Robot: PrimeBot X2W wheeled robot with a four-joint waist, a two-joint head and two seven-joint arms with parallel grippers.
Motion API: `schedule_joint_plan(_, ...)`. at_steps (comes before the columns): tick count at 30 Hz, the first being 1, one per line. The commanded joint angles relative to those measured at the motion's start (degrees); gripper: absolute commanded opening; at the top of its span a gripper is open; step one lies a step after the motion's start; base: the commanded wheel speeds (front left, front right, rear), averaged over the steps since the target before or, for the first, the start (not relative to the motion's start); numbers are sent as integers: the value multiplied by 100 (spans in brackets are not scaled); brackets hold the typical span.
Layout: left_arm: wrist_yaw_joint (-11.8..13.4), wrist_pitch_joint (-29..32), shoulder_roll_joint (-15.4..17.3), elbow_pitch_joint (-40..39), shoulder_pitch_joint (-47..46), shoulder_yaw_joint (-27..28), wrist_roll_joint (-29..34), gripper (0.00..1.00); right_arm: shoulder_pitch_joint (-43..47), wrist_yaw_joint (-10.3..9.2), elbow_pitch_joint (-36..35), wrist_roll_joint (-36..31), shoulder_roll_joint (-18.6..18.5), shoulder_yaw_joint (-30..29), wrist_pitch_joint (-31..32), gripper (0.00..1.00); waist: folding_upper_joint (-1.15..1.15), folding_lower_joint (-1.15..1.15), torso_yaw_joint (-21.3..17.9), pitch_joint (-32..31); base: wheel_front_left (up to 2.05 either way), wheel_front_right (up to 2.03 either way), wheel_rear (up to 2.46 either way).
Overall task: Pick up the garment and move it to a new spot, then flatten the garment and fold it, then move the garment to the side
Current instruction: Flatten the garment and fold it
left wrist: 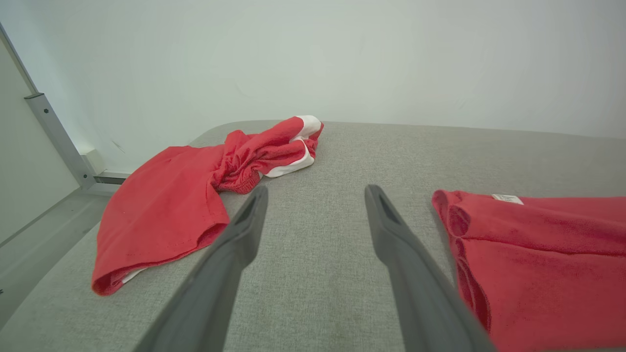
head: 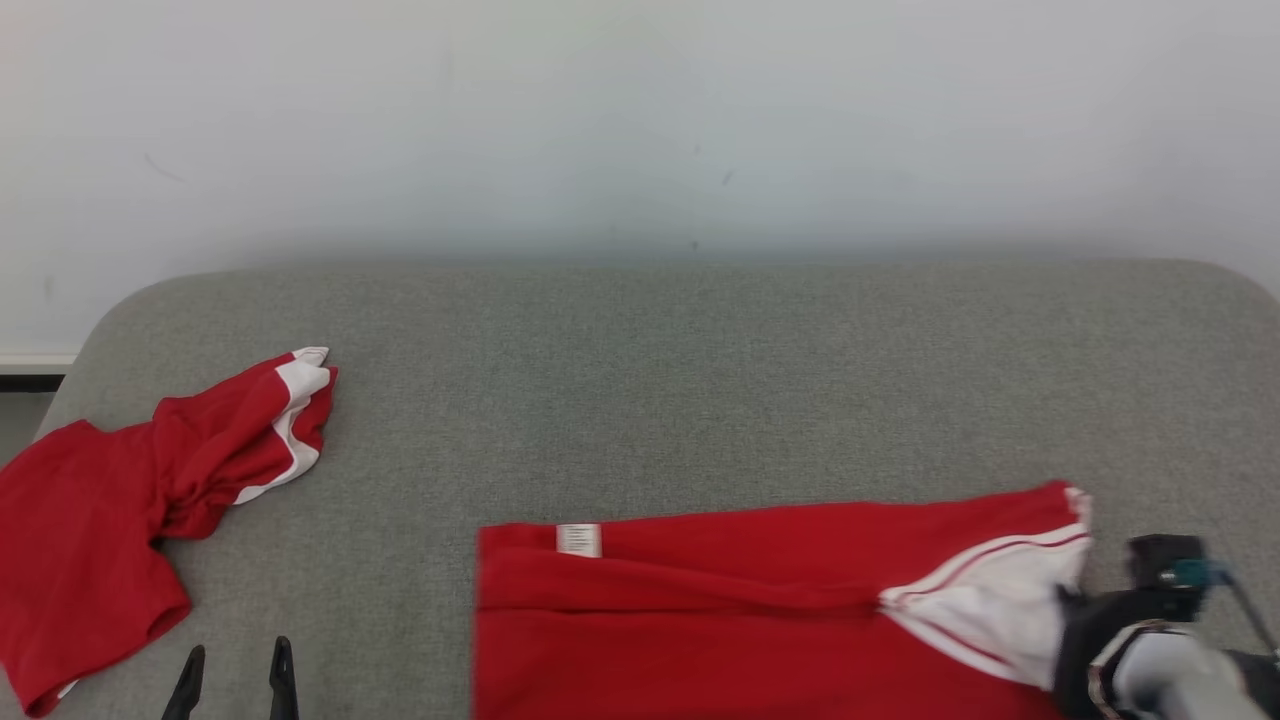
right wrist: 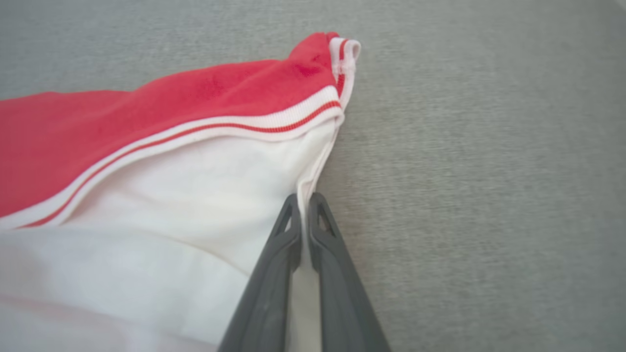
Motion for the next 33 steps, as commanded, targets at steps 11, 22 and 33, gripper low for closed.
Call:
schedule_joint_plan(11,-66,-17,-130,15,62,116,116,100,-293,-21,-43,-240,-703,-150,-164,0,0,0,-232,-117,0,0,0)
schedule_joint_plan(22,-75,-17,-247,83,104,140,124,100,161,-20,-2487,662,-222,1069,548,0,0,0,-396,-244,0,0,0)
schedule_joint_plan(33,-86,-17,-256,243,-79,-74,56,100,699,-20,-4047,972,698,1945,1096,0,0,0,-91,-179,0,0,0)
